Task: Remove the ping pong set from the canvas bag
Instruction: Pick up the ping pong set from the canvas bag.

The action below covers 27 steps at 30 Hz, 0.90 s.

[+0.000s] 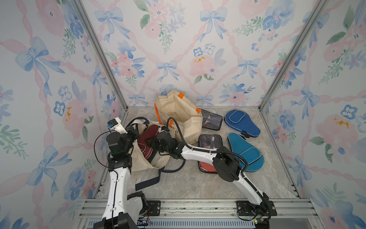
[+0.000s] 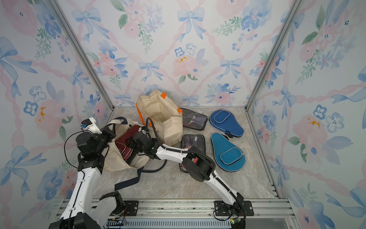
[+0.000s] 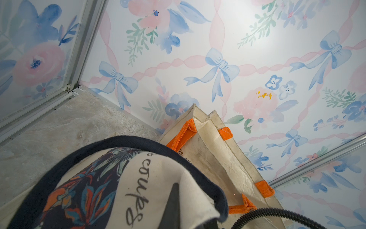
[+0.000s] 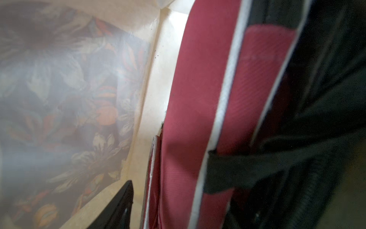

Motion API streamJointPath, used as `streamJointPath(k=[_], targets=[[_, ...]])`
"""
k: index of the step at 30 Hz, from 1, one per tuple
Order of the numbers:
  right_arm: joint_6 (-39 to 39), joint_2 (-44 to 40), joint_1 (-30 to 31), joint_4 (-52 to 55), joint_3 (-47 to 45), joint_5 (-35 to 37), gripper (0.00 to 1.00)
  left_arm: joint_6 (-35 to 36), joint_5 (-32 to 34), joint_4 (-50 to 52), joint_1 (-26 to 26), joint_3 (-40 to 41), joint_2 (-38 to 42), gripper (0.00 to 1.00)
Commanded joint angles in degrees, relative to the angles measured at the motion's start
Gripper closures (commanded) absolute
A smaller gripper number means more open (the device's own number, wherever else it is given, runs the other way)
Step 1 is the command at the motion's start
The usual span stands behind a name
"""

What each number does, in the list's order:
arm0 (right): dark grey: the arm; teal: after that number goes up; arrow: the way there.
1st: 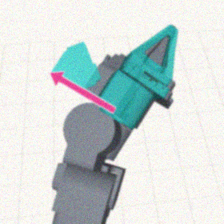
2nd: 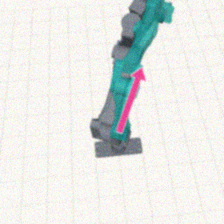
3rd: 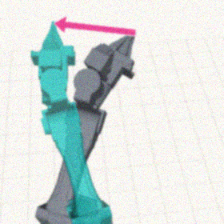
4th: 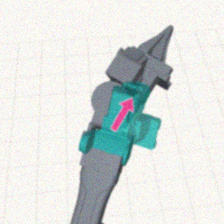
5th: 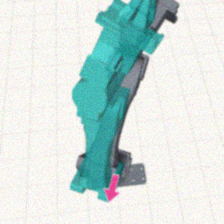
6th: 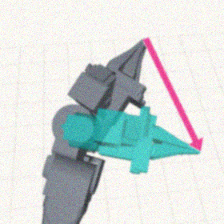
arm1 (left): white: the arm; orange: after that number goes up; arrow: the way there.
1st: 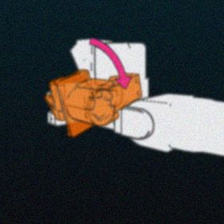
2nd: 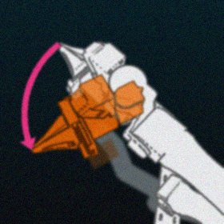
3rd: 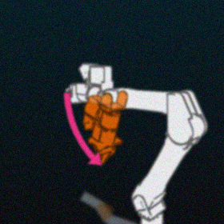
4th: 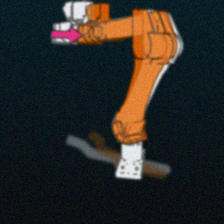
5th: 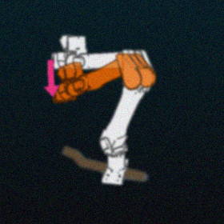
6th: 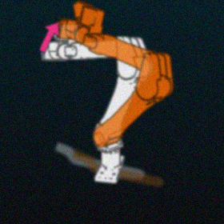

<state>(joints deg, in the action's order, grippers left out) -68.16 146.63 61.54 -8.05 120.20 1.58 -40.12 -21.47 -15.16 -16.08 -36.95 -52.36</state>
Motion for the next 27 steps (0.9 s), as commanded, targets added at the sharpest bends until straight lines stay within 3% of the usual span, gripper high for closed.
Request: streamJointPath(k=[1,10,16,21,27], targets=[[0.11,0.28,-0.41,-0.95,2.0,0.46,0.41,0.03,-1.46,-4.15,0.61,-0.39,-0.01,1.0],[-1.48,5.75,-0.71,4.88,9.3,-0.65,0.41,0.0,-1.49,-4.17,0.63,-0.39,-0.19,1.0],[2.07,6.18,-0.72,5.3,11.51,1.12,0.6,0.04,-1.5,-4.16,0.69,-0.32,-0.21,1.0],[5.48,2.36,0.01,2.25,7.5,2.98,0.77,0.03,-1.45,-4.18,0.7,-0.33,-0.2,1.0],[12.64,-5.75,1.77,-5.06,-1.33,7.98,0.86,0.13,-1.38,-4.17,0.69,-0.35,-0.02,1.0]])
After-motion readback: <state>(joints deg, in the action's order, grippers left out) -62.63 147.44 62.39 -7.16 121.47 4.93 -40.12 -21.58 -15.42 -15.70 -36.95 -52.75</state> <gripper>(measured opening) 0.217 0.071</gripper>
